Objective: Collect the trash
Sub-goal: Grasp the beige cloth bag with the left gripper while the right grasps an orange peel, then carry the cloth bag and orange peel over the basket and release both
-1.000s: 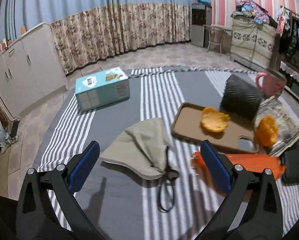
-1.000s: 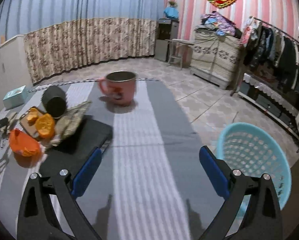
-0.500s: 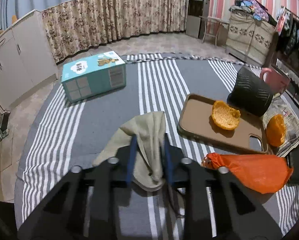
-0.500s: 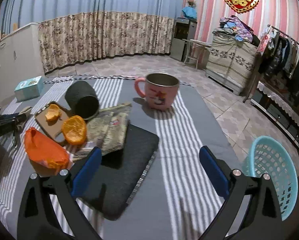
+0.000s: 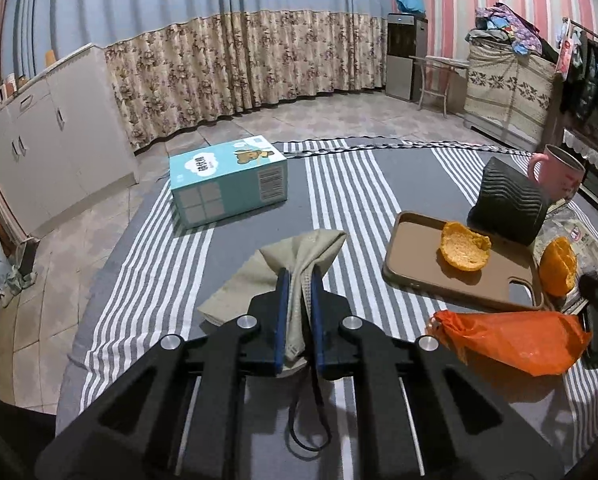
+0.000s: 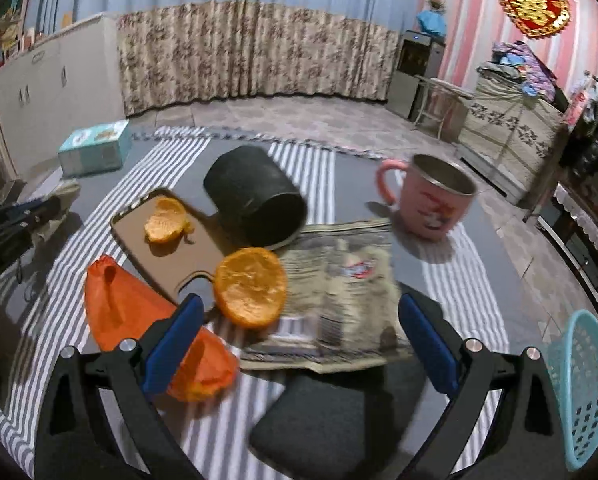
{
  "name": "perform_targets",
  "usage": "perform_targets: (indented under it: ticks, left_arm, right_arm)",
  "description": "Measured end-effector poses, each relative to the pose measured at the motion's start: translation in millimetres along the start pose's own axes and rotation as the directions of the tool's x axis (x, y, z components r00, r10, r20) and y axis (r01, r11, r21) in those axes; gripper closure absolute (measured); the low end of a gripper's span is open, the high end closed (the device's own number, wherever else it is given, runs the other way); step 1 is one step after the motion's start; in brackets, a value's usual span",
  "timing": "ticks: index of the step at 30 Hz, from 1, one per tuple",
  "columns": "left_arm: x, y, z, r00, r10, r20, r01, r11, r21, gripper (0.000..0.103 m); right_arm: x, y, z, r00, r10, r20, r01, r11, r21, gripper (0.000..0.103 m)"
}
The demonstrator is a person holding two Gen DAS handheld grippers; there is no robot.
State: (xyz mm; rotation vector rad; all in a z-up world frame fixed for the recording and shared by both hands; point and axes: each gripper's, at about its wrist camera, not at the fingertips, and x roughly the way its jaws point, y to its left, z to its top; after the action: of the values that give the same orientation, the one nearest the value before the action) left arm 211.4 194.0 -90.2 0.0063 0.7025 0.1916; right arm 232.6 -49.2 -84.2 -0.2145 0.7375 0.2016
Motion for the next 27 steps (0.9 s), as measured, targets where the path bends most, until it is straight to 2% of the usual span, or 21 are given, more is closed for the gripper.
perform_targets:
  ticks: [3,5,6,8,10,11,12,19,22,27]
  left_arm:
    - [1,1,-1,1.0,-0.003,-0.004,0.003,1.0,-0.004,0.094]
    - [3,1,-1,1.0,-0.005,-0.011,0.005,1.0,-0.006,0.094]
    - [4,1,-1,1.0,-0.006,-0.013,0.006,1.0,-0.007,0.094]
    - [5,2,-1,1.0,-0.008,-0.017,0.008,1.0,-0.009,0.094]
    - [6,1,-2,1.0,-0.012,-0.023,0.012,1.0,-0.008,0.094]
    - [6,2,-2,1.0,-0.012,-0.025,0.012,1.0,-0.007,0.094]
    - [7,2,-2,1.0,-0.015,-0.026,0.015,1.0,-0.006,0.094]
    - [10,2,-1,0.999,-0.035,-0.035,0.035,0.999,-0.008,0.094]
    - [7,-1,0,0.999,-0.036,-0.028,0.036,0.999,-0.003,0.094]
    - [-10,-12,3,0.998,-0.061,-0.011,0.061,0.998,0.016,0.095]
  right_arm:
    - [10,7,3,1.0,-0.002,-0.026,0.002,1.0,-0.016,0.008]
    - [16,9,4,0.999,0.001,-0.045,-0.002,1.0,-0.02,0.014]
    - [19,10,5,0.998,0.008,-0.056,-0.01,1.0,-0.022,0.024]
    - [23,12,5,0.997,0.013,-0.075,-0.015,0.999,-0.028,0.028]
    - [24,12,4,0.996,0.044,-0.078,-0.047,0.998,-0.033,0.042]
    - [25,13,4,0.994,0.067,-0.089,-0.071,0.997,-0.035,0.057]
    - [24,12,4,0.993,0.073,-0.095,-0.077,0.996,-0.039,0.061]
    - [-16,-15,6,0.994,0.11,-0.012,-0.11,0.994,-0.009,0.065]
    - [-43,-44,2,0.997,0.074,0.033,-0.074,0.997,-0.006,0.065]
    - [-81,-121,-19,0.998,-0.005,0.063,0.001,0.998,0.056,0.065]
